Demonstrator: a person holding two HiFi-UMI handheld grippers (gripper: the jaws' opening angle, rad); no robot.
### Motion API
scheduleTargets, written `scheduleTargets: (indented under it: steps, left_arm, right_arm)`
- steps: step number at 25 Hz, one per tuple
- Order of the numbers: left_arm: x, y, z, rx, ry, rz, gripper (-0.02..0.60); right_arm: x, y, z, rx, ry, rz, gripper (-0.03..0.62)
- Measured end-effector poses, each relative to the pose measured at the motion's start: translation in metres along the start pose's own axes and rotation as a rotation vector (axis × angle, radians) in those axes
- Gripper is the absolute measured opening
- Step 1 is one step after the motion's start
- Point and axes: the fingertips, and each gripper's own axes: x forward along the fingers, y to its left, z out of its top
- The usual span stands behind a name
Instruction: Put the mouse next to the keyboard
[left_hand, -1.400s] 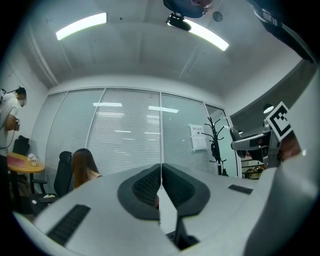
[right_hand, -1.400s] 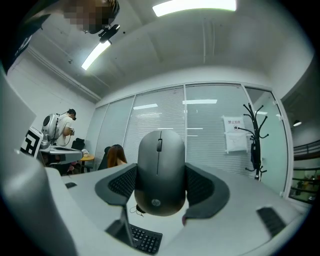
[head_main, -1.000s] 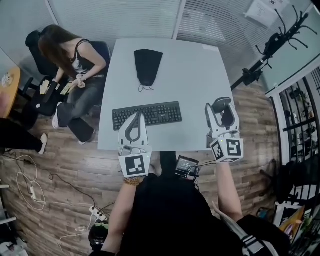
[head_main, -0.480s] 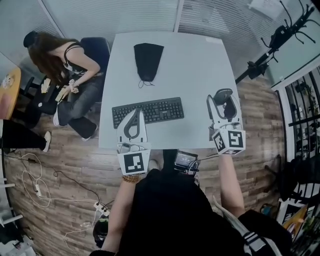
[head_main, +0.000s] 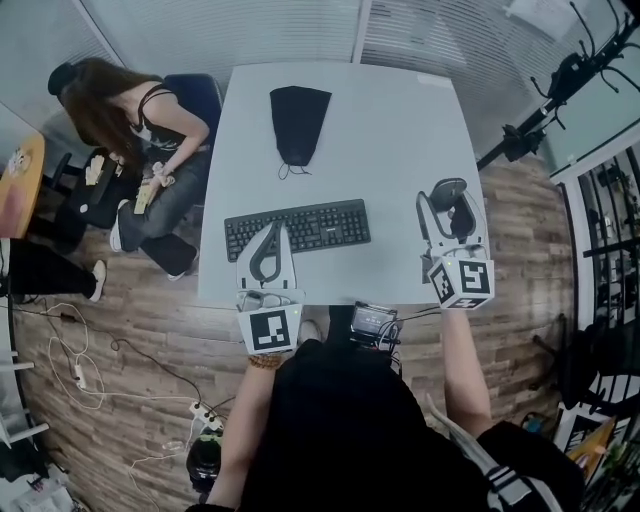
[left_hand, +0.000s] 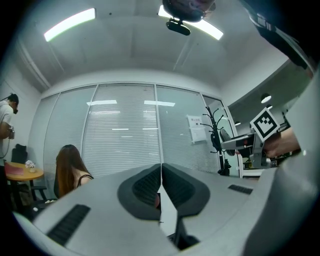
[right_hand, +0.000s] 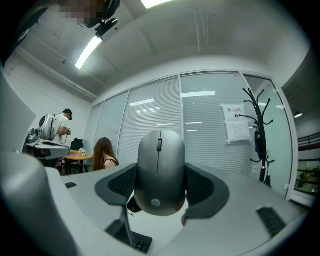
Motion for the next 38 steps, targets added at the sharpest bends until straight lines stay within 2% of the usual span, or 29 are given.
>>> scheduleTargets:
  steps: [13,38]
  left_arm:
    - [0.01,0.012,-0.018,0.006,0.052,0.023,0.015]
    - [0.018,0.02,-0.039,0.011,0.098,0.042,0.015]
  right_arm:
    - [0.032,-0.008,-0.027,0.02,0.049,0.014,0.293]
    - [0.075,-0.006,-0.118,0.073,0.277,0.066,0.293]
